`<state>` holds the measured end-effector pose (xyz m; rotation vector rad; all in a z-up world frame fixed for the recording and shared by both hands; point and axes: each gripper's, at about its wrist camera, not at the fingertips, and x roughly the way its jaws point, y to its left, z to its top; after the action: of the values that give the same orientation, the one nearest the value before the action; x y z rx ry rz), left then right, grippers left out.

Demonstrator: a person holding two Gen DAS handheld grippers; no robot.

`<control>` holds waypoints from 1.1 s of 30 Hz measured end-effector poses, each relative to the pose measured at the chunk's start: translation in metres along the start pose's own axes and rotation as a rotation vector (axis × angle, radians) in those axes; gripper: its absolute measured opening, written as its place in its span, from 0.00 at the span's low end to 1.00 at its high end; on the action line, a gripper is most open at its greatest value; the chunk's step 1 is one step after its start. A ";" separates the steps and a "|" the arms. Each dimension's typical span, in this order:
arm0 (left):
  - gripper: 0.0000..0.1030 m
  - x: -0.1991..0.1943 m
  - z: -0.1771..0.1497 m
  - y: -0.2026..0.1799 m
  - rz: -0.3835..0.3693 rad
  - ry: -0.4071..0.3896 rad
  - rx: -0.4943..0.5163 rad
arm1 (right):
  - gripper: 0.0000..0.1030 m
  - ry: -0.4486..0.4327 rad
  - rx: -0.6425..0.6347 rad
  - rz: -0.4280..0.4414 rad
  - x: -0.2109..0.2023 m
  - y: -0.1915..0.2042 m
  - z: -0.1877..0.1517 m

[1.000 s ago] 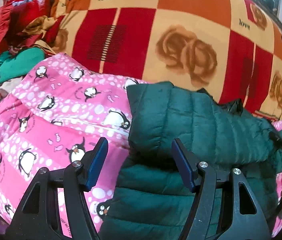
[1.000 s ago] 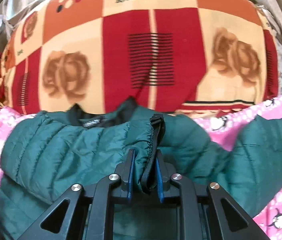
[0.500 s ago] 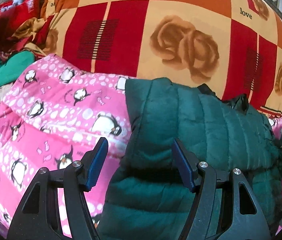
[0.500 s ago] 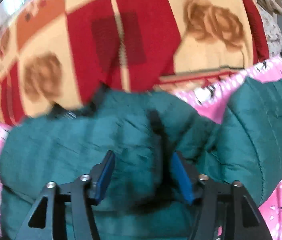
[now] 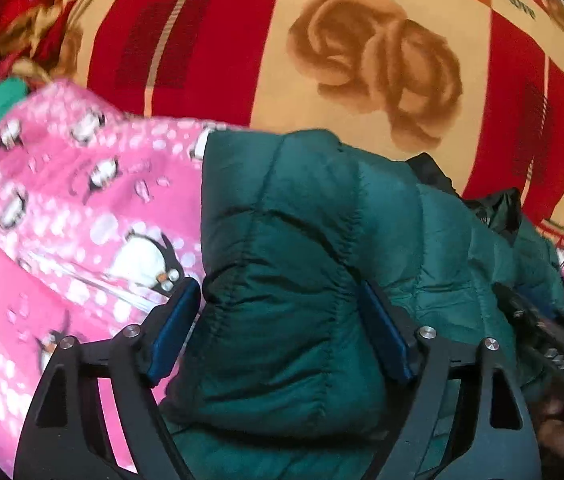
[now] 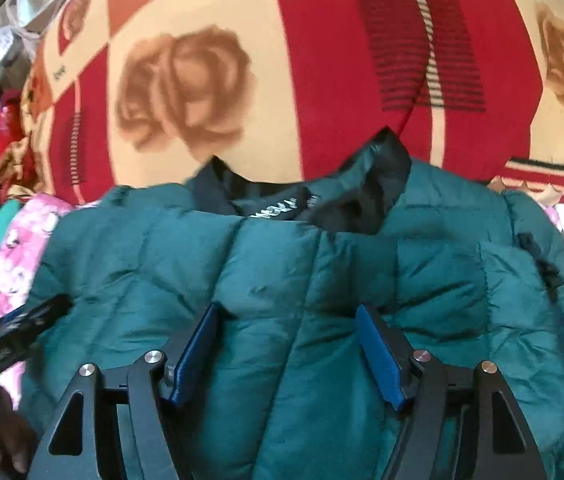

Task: Fold large clothes

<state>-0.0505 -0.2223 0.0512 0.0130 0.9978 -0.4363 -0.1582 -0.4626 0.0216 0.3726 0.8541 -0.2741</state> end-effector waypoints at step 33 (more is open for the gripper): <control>0.82 0.003 -0.015 -0.012 0.091 -0.085 0.057 | 0.67 -0.070 -0.041 -0.093 -0.074 -0.028 -0.032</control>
<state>-0.0658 -0.2315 0.0432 0.0903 0.8978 -0.3782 -0.2375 -0.4673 0.0538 0.2843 0.8081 -0.3532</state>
